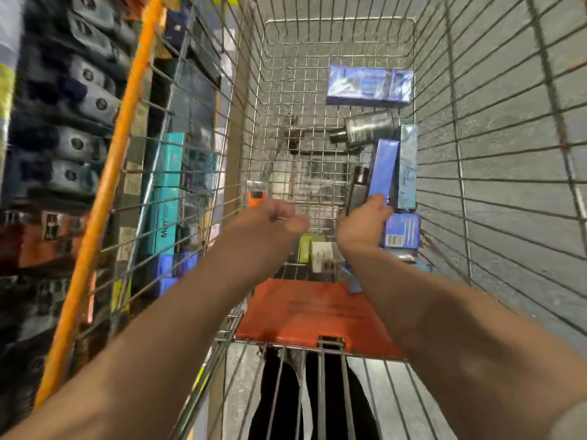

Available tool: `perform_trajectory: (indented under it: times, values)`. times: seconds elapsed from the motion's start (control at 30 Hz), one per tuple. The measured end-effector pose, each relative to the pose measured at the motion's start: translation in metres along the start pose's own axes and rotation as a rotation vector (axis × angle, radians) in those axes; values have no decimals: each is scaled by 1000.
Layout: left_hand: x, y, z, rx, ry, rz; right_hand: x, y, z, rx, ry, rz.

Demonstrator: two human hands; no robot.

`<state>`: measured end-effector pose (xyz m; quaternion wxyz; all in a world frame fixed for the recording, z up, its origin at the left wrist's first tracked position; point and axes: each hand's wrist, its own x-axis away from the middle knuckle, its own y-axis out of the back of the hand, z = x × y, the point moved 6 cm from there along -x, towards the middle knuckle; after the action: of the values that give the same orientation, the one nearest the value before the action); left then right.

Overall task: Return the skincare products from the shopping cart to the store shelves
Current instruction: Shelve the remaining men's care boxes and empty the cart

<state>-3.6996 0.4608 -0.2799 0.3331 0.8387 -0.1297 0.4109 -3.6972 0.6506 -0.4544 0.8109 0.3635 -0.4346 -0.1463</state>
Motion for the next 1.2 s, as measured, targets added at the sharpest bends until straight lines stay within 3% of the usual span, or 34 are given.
perform_trajectory:
  times: [0.1,0.37,0.67,0.83,1.1,1.2]
  values:
    - [4,0,2,-10,23,5,2,-5,1,-15,-4,0]
    - [8,10,-8,-31,-64,16,14,7,7,-346,-118,33]
    - [44,29,-15,156,-16,-64,96,32,37,-659,-104,207]
    - [89,43,-30,374,-64,-174,156,86,83,-716,216,275]
    - [203,92,-67,701,-225,-348,273,196,134,-723,722,162]
    - [232,107,-65,842,-255,-314,312,227,146,-658,951,77]
